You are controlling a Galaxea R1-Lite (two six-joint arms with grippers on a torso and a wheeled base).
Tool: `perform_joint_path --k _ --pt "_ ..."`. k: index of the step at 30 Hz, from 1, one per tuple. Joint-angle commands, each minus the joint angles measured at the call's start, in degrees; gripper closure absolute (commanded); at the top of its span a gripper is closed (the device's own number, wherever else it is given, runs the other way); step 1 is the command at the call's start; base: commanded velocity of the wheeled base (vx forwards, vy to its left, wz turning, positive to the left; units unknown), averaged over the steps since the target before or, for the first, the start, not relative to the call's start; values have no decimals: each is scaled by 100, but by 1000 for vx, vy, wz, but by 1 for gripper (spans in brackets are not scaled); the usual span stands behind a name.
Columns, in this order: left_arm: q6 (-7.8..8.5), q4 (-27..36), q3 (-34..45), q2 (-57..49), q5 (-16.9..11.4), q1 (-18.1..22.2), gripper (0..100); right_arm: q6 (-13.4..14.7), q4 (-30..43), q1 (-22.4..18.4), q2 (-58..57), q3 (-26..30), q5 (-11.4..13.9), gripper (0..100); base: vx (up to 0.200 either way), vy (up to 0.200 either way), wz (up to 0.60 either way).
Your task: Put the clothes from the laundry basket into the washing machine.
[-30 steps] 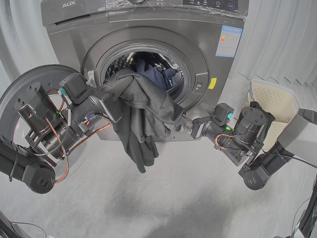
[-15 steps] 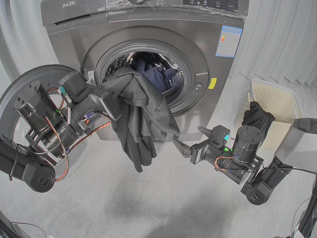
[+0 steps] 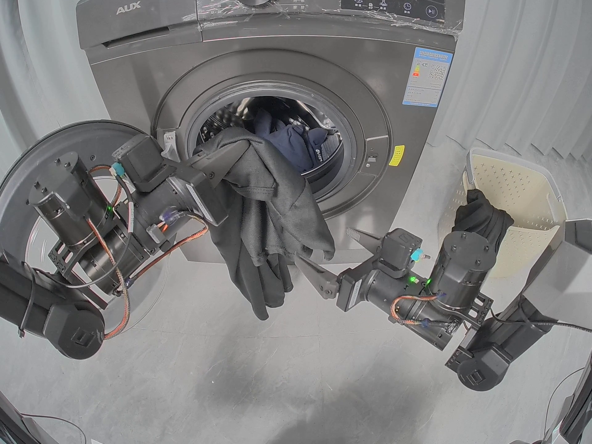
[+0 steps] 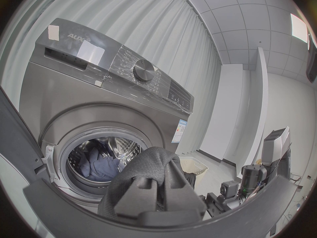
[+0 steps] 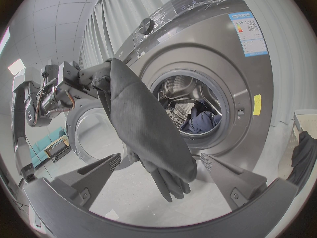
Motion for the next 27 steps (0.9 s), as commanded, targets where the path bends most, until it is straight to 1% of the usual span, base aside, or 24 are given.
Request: perform_joint_path --k 1,3,6,14,27 --pt "-4 -2 23 7 1 -12 100 -14 69 -64 164 -622 -17 0 0 0 0" --pt "-4 -2 32 7 -7 -12 100 -58 69 -108 296 -851 -17 0 0 0 0" --pt "-4 -2 41 7 -7 -3 100 -85 61 -187 348 -930 -26 0 0 0 0" --pt "5 -2 50 25 -7 -12 100 -76 8 -468 120 -798 -26 0 0 0 0" --pt "5 -2 50 16 -7 6 100 -76 34 -653 32 -745 -17 0 0 0 0"
